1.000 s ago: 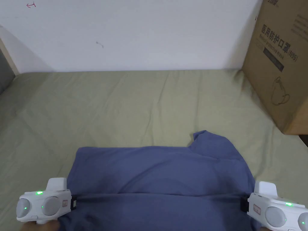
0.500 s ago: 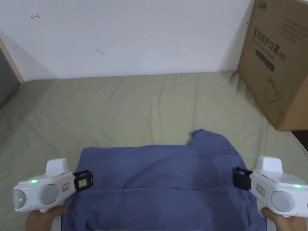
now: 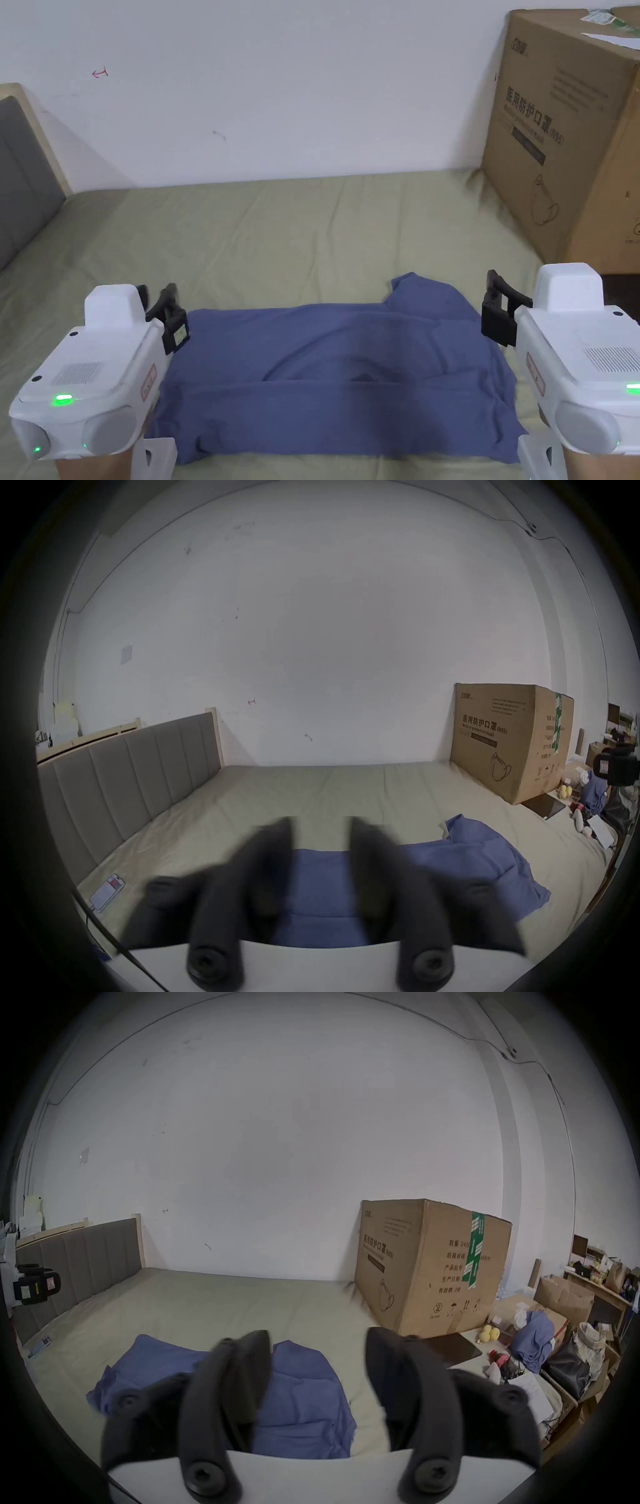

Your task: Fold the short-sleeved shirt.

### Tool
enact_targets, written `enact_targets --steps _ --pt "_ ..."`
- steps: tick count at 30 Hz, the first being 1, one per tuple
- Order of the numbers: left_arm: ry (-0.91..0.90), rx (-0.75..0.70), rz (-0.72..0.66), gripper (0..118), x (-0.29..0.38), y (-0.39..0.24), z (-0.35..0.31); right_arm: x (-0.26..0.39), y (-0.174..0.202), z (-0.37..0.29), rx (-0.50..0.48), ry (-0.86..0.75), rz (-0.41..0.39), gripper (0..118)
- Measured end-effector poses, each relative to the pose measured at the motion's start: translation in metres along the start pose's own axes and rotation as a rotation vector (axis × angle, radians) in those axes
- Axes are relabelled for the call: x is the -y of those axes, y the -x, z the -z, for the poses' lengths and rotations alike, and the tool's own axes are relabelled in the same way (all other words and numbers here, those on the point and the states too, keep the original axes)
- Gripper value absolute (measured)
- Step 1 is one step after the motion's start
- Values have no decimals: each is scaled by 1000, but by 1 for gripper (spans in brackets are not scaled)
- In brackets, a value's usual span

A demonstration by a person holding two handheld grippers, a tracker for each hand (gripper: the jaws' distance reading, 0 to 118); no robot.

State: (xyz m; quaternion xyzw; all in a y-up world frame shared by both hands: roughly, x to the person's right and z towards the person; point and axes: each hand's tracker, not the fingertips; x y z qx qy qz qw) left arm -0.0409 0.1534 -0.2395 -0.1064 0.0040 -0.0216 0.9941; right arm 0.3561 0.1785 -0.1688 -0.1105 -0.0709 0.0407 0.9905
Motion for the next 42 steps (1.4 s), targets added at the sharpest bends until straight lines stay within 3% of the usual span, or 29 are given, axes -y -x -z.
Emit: enact_targets --steps 1,2,10,21,22,23,26,27,28,31,32,34,35,37,39,40,42 --pt "-5 3 -3 0 4 1 -2 1 2 -4 -4 -8 -1 8" --pt "-8 -10 -8 0 7 0 -5 4 2 -4 -6 -14 2 1" --pt "53 36 2 0 17 7 -4 11 4 0 -37 -34 -20 1" --pt "632 52 -106 0 91 59 81 24 4 29 -52 27 -26 1" --pt "643 39 -120 4 101 64 85 26 3 32 -51 37 -28 1" --pt "668 30 -130 18 109 68 90 27 5 34 -50 46 -28 1" --pt "780 10 -206 92 128 78 103 34 3 43 -46 73 -26 1" --pt "805 -9 -231 101 135 79 106 36 3 45 -43 81 -25 1" --pt "818 -32 -241 102 141 80 109 38 3 48 -40 92 -23 1" --pt "835 -50 -213 101 162 88 127 46 0 55 -33 122 -12 1" --pt "853 -58 -202 93 167 86 130 49 -2 58 -30 135 -7 1" --pt "875 -53 -184 89 162 76 117 56 -5 61 -22 155 0 1" --pt "880 -38 -173 78 166 73 118 59 -7 62 -16 167 5 1" --pt "905 -3 -169 35 171 68 117 68 -13 65 -5 199 29 1" --pt "886 -27 -174 23 169 63 114 78 -21 67 13 247 62 1" --pt "863 -17 -188 12 165 62 111 86 -25 69 25 280 74 1" --pt "834 0 -179 6 166 67 116 105 -32 75 53 356 97 9"
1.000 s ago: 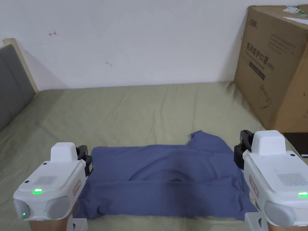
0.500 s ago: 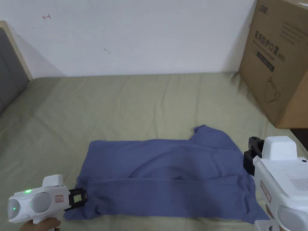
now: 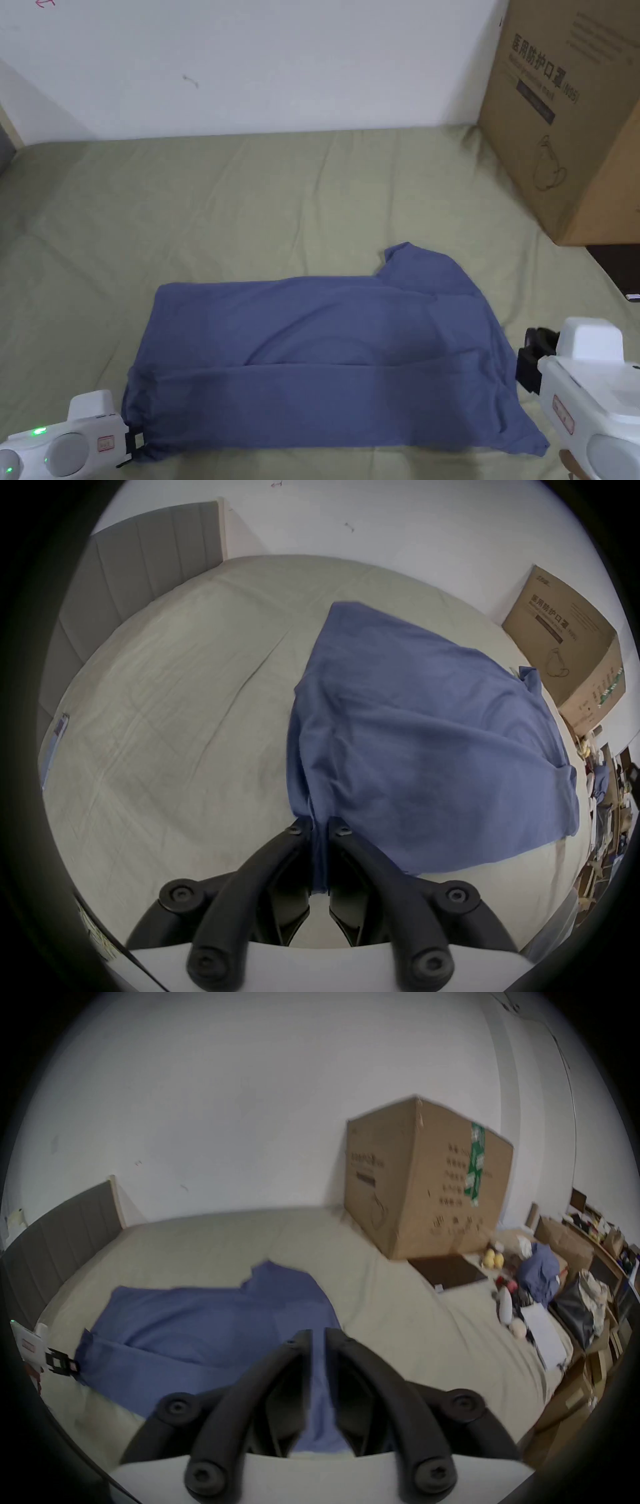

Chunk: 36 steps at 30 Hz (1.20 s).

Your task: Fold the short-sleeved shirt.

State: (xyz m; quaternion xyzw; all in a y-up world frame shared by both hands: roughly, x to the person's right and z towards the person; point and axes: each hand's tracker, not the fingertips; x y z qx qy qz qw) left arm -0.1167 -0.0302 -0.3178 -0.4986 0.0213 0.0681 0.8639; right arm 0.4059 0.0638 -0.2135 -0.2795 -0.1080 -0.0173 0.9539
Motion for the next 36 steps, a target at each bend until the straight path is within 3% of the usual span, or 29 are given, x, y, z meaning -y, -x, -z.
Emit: enact_targets --steps 1,2,3,4,7,10,12,13,16,19,22,29,36 --pt "-24 -11 29 6 -1 -3 -4 7 -2 6 10 65 2 25" --pt "-55 -20 60 6 -1 -5 -8 16 -6 15 4 129 14 60" --pt "-65 -22 61 6 -1 0 -8 25 -9 25 8 186 18 84" --pt "-65 -15 57 6 -3 1 -12 36 -12 34 -2 239 28 98" --pt "-74 4 38 5 -10 5 -22 63 -13 56 -11 343 52 99" --pt "-80 7 41 5 -12 6 -24 86 -23 88 -27 415 61 91" --pt "-77 6 45 5 -11 4 -23 92 -25 99 -35 447 79 76" --pt "-76 5 46 5 -10 5 -23 90 -16 92 -55 463 88 64" --pt "-74 6 39 5 -7 9 -20 89 -12 84 -117 445 87 6" --pt "-78 20 16 5 -3 19 -18 84 -15 72 -117 401 27 5" --pt "-93 40 -27 5 -1 29 -28 75 -27 55 -137 355 79 5" --pt "-113 50 -22 5 27 35 -59 74 -46 7 -159 310 84 5" --pt "-47 51 -42 5 74 44 -68 119 -51 -14 -140 385 86 5"
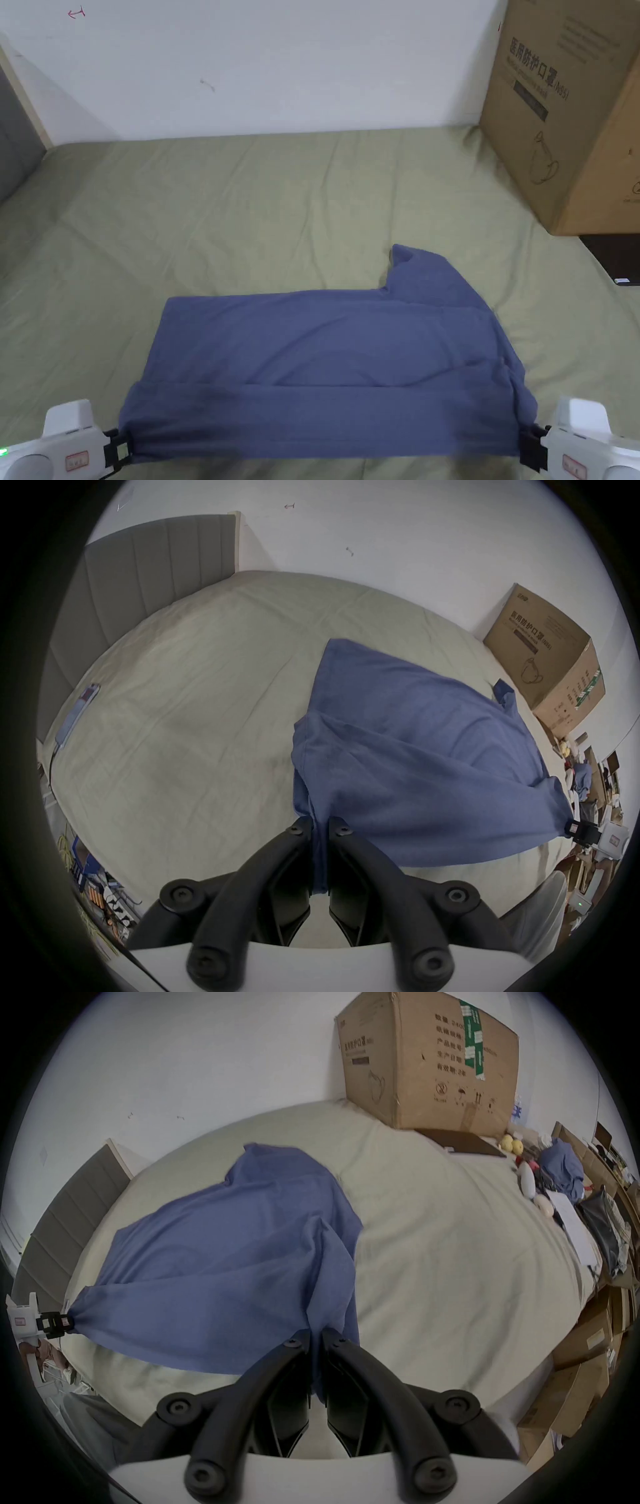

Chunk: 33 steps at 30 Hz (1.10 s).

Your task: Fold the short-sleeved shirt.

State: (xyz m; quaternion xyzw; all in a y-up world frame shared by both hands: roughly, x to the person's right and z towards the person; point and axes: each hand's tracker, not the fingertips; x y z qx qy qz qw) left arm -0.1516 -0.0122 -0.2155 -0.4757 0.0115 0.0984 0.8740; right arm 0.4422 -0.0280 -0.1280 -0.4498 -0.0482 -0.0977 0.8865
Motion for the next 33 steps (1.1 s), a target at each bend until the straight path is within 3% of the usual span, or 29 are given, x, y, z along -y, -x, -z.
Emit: enact_targets --steps 8,9,10,11,12,13,14,15,20,22,28,31,33 --pt "83 -51 -8 9 24 2 34 25 -1 29 32 86 33 8" --pt "89 -63 -12 19 21 0 33 23 3 24 41 73 16 18" --pt "94 -74 -20 31 17 -2 29 19 7 19 60 67 -6 35" --pt "101 -88 -17 54 17 -16 21 16 9 13 78 67 -23 65" --pt "102 -98 -5 72 14 -20 15 11 12 6 93 49 -37 82" --pt "88 -103 -2 86 12 -24 7 6 10 2 94 15 -51 89" --pt "61 -98 4 98 8 -28 -2 0 12 -8 92 -26 -69 89" --pt "5 -72 9 99 3 -31 -13 -8 16 -20 77 -79 -85 89" --pt "-290 24 34 100 -30 -69 -81 -57 40 -81 28 -330 -154 89" --pt "-424 47 60 100 -41 -88 -108 -73 68 -113 15 -437 -171 89" --pt "-651 61 107 97 -55 -130 -144 -97 106 -149 25 -663 -221 85" --pt "-735 69 116 74 -53 -133 -135 -100 117 -151 44 -712 -218 68" --pt "-743 78 120 29 -53 -136 -132 -102 120 -149 34 -725 -220 32"
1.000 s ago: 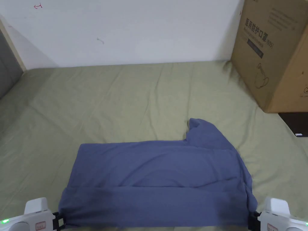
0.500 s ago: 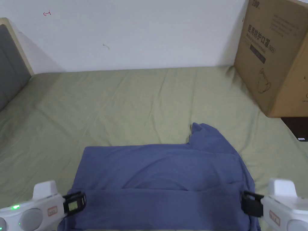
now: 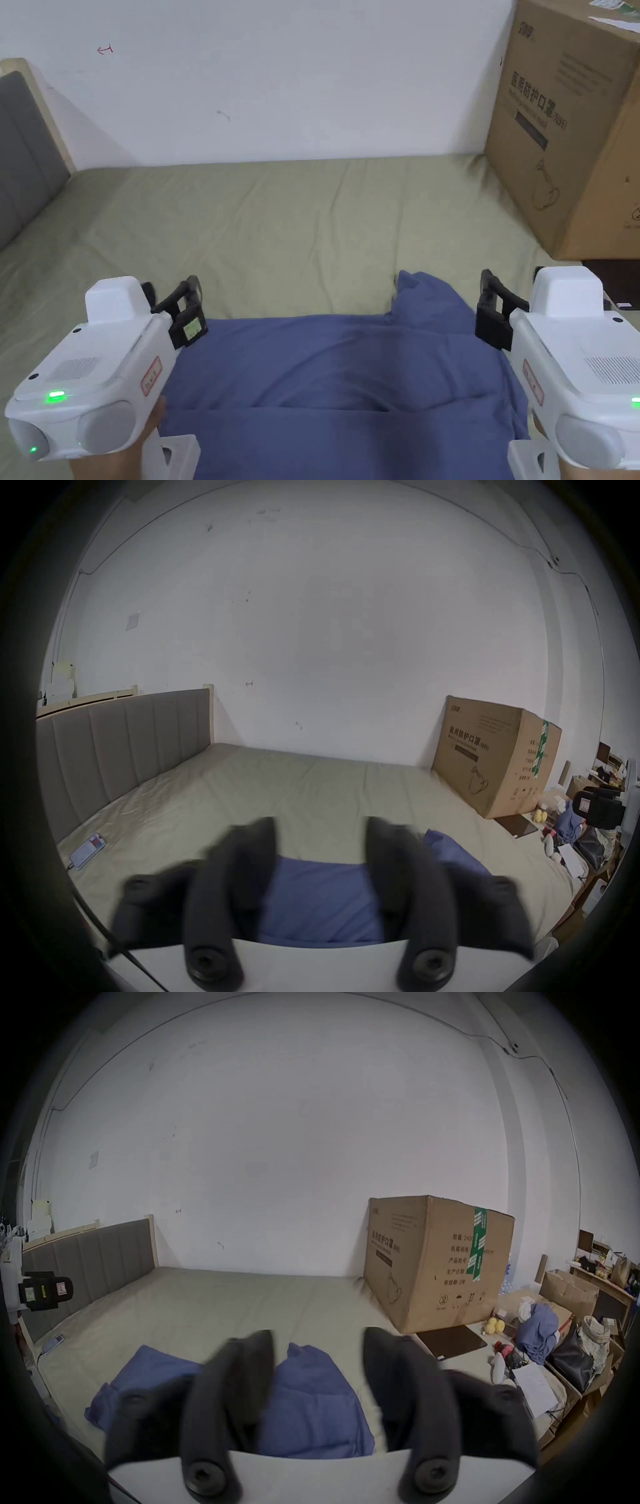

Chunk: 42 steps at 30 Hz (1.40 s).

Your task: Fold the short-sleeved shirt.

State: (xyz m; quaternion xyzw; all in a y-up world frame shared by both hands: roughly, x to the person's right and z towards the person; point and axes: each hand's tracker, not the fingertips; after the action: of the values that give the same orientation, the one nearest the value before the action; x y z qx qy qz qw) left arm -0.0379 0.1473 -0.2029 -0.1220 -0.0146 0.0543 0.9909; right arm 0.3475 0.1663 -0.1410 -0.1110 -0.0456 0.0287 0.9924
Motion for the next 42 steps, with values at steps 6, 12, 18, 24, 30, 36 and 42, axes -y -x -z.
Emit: enact_targets --steps 6,12,18,24,30,36,42 --pt "14 28 -4 0 1 -9 20 0 2 15 1 -15 -3 0" --pt "104 18 30 0 -1 -1 70 -1 -1 45 -2 3 0 0" --pt "293 34 31 0 -2 19 159 -2 -5 88 -4 38 -14 0" --pt "508 31 2 0 17 58 266 4 -7 134 0 74 -35 0" --pt "713 -59 49 83 43 74 321 16 -10 169 3 123 -32 0" --pt "847 -97 39 99 73 81 346 31 -14 196 9 177 -11 0" --pt "940 -47 59 37 105 81 356 46 -28 223 -1 256 62 1"
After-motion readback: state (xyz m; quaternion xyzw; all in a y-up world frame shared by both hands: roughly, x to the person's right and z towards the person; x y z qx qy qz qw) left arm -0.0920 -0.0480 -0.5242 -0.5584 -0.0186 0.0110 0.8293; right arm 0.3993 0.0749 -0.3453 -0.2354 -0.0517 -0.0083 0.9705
